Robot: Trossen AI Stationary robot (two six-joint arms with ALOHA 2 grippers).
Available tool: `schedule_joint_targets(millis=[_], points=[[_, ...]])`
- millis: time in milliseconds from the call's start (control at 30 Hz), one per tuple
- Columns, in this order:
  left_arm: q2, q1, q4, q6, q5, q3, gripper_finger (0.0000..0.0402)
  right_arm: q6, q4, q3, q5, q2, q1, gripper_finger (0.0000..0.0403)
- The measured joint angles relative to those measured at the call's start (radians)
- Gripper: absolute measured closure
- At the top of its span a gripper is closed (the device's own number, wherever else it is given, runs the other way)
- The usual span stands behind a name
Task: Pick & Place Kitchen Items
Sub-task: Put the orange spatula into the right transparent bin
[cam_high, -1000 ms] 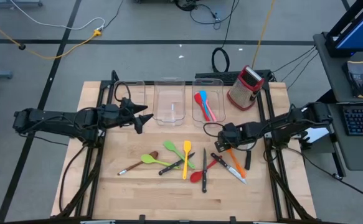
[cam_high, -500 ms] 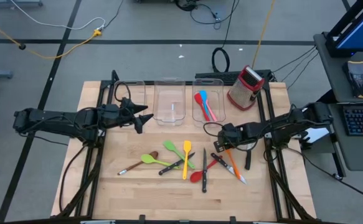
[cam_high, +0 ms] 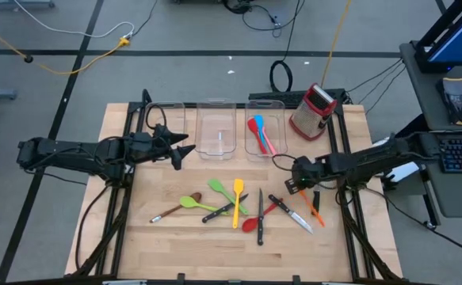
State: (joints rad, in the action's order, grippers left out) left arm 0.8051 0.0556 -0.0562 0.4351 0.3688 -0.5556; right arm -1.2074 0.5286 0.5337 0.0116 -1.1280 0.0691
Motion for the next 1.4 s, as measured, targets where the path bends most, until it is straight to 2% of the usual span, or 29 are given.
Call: schedule_joint_targets(millis=[133,233,433,633,900,1100,1400], points=[[0.0,0.001,0.005,-0.004,0.0,0.0,0.0123,-0.006,-0.009,0.001,-0.052,0.095,-0.008,0.0388],[0.0,0.001,0.005,-0.004,0.0,0.0,0.0123,-0.011,-0.086,0.002,-0.085,0.159,-0.018,0.0388],[0.0,0.001,0.005,-0.012,0.0,0.0,0.0123,-0.03,-0.365,0.004,-0.096,0.239,-0.065,0.0388],[0.0,0.001,-0.001,-0.024,0.0,0.0,0.0123,0.015,-0.732,0.005,-0.09,0.228,-0.181,0.0388],[0.0,0.001,-0.001,-0.043,0.0,0.0,0.0123,0.139,-1.038,0.006,-0.066,0.161,-0.403,0.0388],[0.0,0.001,-0.001,-0.048,0.009,0.0,0.0123,0.237,-1.026,0.061,-0.059,0.086,-0.536,0.0388],[0.0,0.001,0.0,-0.065,0.036,0.0,0.0123,0.446,-0.829,0.265,-0.019,-0.07,-0.631,0.0388]])
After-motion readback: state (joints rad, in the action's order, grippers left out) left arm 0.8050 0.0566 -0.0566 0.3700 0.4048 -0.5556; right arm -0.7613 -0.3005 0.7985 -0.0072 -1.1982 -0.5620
